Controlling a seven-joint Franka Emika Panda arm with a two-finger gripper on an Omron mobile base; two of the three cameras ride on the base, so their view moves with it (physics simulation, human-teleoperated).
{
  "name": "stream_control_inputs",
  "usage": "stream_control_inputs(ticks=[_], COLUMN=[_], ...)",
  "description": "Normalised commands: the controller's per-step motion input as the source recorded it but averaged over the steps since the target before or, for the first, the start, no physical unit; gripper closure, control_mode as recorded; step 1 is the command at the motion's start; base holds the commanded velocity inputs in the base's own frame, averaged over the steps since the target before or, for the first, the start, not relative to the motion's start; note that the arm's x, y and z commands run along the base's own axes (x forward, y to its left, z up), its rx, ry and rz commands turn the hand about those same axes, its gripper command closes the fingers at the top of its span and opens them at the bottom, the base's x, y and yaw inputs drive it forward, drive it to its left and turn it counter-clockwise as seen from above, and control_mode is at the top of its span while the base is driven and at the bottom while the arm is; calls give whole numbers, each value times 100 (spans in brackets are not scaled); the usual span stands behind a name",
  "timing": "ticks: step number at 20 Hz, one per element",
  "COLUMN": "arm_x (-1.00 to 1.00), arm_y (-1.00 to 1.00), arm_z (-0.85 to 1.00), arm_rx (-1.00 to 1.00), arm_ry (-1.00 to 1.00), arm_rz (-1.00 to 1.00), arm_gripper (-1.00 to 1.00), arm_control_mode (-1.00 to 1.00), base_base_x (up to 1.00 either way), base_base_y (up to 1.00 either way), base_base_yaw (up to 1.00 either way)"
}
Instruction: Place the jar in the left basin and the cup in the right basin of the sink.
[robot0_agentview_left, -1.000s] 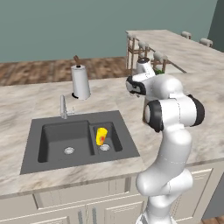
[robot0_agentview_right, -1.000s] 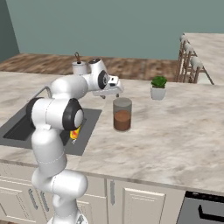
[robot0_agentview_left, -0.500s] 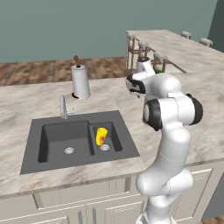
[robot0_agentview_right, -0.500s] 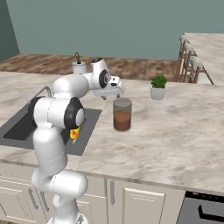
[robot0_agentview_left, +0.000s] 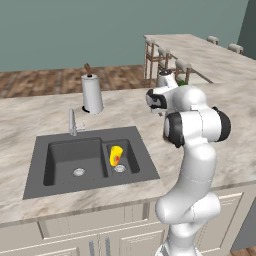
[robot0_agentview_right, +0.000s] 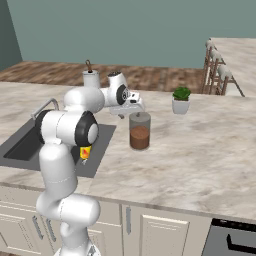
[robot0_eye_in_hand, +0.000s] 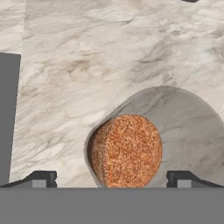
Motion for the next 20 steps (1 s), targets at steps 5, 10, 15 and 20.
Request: stream_control_inputs(ticks=[5, 10, 15, 20], arm_x=[1, 19, 34, 36], arm_y=[-19, -16, -13, -1], arm_z=[-14, 0, 0, -9], arm_rx=[0, 0, 1, 5], arm_ry=[0, 0, 0, 2], arm_rz=[0, 0, 0, 0], arm_gripper=[-100, -100, -100, -100], arm_control_mode=[-100, -100, -100, -100], base_base_x=[0, 0, 0, 0], base_base_y=[0, 0, 0, 0], base_base_yaw=[0, 0, 0, 0])
